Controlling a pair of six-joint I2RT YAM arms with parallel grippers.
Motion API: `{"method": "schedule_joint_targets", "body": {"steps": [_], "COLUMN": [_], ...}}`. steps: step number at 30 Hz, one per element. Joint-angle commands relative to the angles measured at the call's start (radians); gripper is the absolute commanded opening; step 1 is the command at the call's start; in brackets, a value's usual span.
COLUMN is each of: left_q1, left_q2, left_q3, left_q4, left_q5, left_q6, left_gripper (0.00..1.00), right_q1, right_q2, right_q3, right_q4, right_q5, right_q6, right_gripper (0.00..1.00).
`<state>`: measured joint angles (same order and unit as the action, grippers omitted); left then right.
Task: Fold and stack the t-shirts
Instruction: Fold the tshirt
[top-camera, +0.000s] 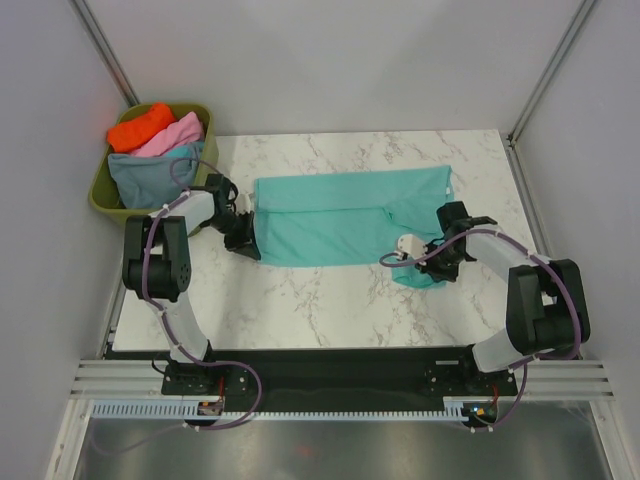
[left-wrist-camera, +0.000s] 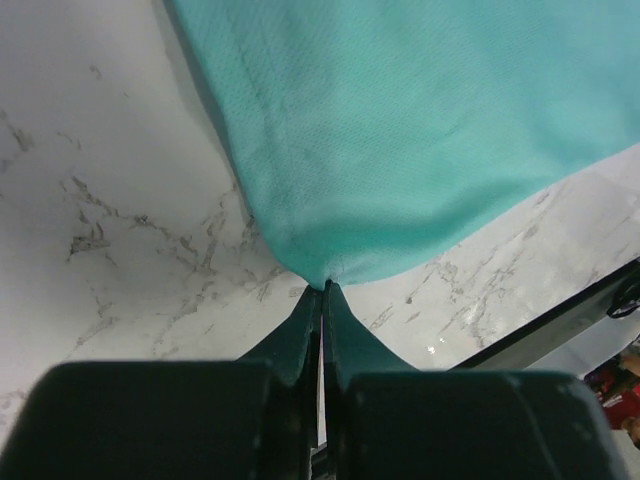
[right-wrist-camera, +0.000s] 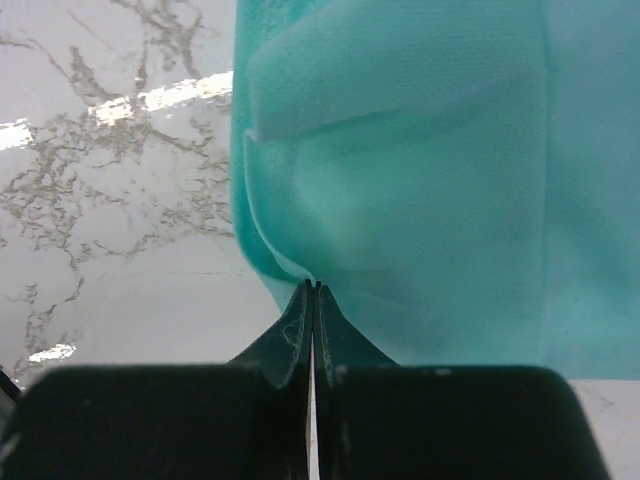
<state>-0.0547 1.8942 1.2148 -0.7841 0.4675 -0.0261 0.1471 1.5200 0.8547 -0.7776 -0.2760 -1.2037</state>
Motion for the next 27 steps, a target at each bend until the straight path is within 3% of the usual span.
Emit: {"method": "schedule_joint_targets", "body": {"steps": [1, 12, 27], "left_q1": [-0.005, -0.014, -0.011], "left_q2": [-0.043, -0.053, -0.029], "left_q3": [0.090, 0.164, 0.322], "left_q4": [-0.001, -0.030, -0.055], "left_q5": [0.043, 0.057, 0.072], "left_q6": [0.025, 0.068, 0.087], "left_gripper": [0.02, 0.02, 0.02], "right_q1": [-0.032, -0.076, -0.121], "right_q2": [-0.015, -0.006, 0.135], "right_q3": [0.070, 0.338, 0.667], "right_q4": [0.020, -0.003, 0.052], "right_q5": [-0.029, -0.075, -0.107], "right_q6": [0.056, 0.111, 0.174], "right_gripper": [0.00, 0.00, 0.00]}}
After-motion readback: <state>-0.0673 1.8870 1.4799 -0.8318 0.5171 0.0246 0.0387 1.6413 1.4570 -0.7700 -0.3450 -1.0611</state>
